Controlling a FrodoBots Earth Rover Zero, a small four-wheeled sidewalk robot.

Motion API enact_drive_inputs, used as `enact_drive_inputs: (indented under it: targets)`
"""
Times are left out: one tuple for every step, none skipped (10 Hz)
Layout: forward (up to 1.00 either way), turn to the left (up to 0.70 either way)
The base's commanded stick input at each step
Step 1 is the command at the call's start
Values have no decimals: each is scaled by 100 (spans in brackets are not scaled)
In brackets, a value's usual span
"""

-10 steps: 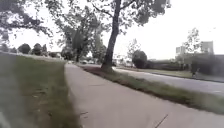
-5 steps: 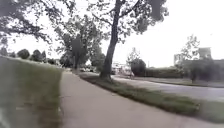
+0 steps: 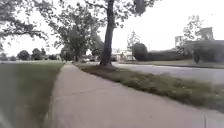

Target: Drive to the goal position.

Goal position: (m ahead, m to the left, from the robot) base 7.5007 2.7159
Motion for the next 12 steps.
enact_drive_inputs:
  targets:
    - [70,0]
    - [70,0]
    - [70,0]
    - [70,0]
    - [70,0]
    - [70,0]
    - [70,0]
    - [70,0]
    - [70,13]
    - [70,35]
    - [70,35]
    - [70,35]
